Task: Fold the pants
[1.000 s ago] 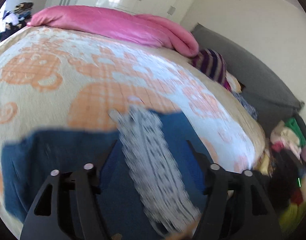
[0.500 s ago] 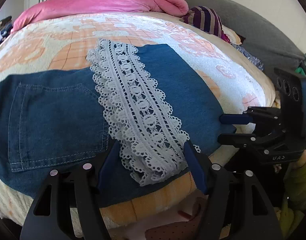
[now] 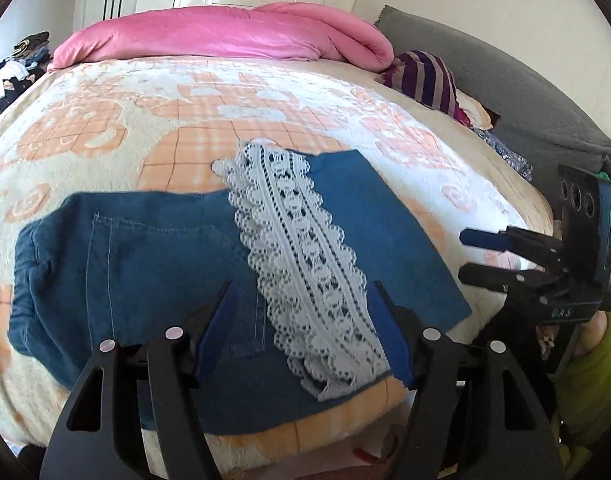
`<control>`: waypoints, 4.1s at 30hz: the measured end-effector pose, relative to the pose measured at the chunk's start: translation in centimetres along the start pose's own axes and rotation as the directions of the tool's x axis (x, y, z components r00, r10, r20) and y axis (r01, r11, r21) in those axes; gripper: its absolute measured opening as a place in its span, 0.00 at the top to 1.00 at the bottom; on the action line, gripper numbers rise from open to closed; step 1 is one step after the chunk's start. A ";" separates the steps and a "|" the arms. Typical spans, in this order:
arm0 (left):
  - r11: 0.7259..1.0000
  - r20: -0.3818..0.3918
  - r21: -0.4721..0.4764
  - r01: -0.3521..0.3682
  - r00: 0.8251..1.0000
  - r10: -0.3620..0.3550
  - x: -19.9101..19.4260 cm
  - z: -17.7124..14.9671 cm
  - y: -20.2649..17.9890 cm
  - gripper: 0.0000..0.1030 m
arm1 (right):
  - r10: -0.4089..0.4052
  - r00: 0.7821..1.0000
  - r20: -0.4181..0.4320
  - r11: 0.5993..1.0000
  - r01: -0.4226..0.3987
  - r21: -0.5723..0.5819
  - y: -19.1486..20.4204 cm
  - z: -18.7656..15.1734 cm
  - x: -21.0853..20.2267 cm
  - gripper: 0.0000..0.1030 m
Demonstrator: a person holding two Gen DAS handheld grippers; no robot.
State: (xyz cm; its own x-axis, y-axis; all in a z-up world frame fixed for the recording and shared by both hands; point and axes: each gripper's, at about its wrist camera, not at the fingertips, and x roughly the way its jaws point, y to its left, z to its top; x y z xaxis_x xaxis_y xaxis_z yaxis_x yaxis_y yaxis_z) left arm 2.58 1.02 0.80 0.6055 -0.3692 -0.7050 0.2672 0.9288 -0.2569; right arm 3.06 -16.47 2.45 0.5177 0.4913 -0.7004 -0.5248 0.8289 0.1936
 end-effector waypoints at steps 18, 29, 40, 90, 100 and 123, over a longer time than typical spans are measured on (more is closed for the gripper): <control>0.996 -0.034 0.088 -0.002 0.999 0.005 5.3 2.7 -4.1 0.19 | 0.027 0.998 -0.061 0.998 -0.030 -0.050 -2.7 10.5 8.6 0.46; 0.997 -0.078 0.060 -0.039 0.996 0.044 7.1 1.6 -2.3 0.19 | -0.075 0.984 -0.159 0.997 0.071 -0.030 -5.2 8.7 13.3 0.49; 0.999 -0.068 0.030 -0.031 0.997 0.033 6.1 1.6 -2.1 0.19 | -0.028 0.999 -0.029 0.999 0.029 0.024 -5.2 8.4 10.0 0.34; 0.921 0.058 -0.351 -0.168 0.978 0.200 -9.7 -5.8 11.5 0.04 | 0.186 0.982 -0.009 0.958 -0.184 -0.221 10.7 13.3 6.5 0.09; 0.904 0.083 -0.426 -0.014 0.995 0.055 -7.5 -6.8 11.8 0.05 | 0.208 0.966 -0.155 0.897 -0.252 -0.363 16.8 15.9 11.2 0.09; 0.836 0.088 -0.535 0.124 0.992 -0.091 -3.2 -7.3 12.4 0.29 | 0.294 0.801 -0.522 0.825 -0.488 -0.284 22.1 14.1 23.8 0.30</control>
State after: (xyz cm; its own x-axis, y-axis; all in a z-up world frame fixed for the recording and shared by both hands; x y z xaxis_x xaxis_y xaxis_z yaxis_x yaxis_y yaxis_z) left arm -1.57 13.95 -4.95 0.6425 -0.4536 -0.6176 -0.1025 0.7479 -0.6559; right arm 13.30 17.32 -0.22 -0.0924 0.4976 -0.8625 -0.8779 0.3681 0.3064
